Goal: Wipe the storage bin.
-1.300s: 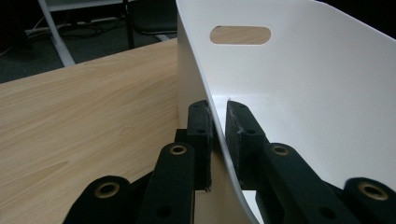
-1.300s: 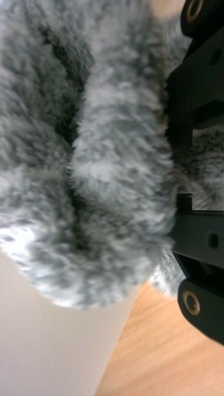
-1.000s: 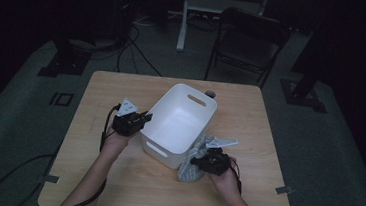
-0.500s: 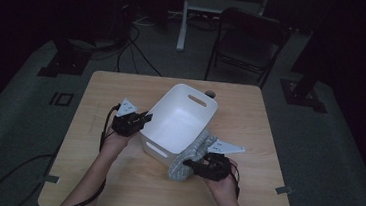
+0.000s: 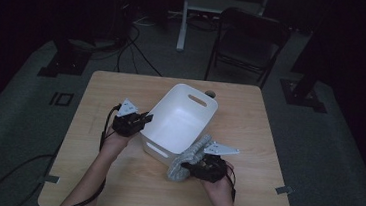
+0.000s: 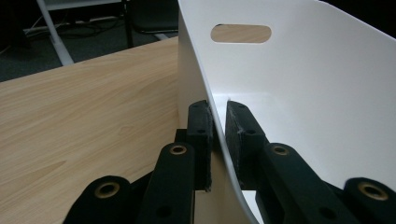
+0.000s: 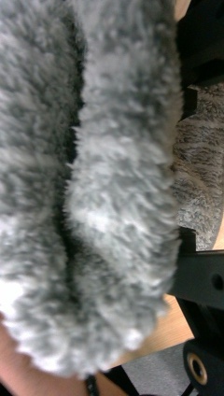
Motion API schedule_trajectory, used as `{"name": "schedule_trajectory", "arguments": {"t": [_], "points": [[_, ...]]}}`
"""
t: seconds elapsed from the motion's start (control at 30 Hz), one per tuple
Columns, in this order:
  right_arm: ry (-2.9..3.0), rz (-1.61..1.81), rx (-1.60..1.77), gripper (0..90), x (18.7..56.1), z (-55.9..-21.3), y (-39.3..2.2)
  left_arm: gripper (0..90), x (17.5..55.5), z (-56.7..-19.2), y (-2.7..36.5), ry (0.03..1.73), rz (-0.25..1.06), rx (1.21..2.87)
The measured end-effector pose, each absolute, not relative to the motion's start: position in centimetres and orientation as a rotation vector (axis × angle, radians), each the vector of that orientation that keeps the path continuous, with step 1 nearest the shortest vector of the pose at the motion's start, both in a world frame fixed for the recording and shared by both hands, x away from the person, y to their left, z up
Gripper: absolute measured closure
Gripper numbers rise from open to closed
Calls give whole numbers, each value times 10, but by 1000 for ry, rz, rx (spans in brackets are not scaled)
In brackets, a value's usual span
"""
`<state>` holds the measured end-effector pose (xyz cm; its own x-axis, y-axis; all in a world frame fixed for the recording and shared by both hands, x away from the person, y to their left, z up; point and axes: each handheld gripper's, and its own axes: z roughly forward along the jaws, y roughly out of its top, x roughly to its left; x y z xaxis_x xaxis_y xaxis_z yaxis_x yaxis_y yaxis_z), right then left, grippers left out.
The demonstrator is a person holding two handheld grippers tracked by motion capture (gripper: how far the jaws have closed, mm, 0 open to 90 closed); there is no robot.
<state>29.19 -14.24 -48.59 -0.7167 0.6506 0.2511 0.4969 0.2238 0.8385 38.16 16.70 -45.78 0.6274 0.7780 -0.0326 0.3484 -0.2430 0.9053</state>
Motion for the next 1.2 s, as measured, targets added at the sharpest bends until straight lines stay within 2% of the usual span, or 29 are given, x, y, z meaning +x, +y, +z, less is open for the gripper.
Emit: {"name": "schedule_trajectory", "arguments": {"t": [0.5, 0.7, 0.8, 0.87, 1.2], "points": [[2448, 1377, 1100, 484, 304, -510, -140, 805, 382, -458, 166, 898, 539, 1844], [2601, 1247, 1149, 544, 321, -539, -138, 801, 382, -458, 167, 899, 536, 1839], [2617, 1236, 1145, 675, 321, -532, -141, 793, 382, -458, 167, 903, 533, 1837], [2600, 1242, 1143, 706, 320, -528, -143, 794, 382, -458, 167, 905, 538, 1841], [2349, 1471, 1120, 730, 319, -468, -172, 796, 383, -458, 165, 895, 529, 1844]]}}
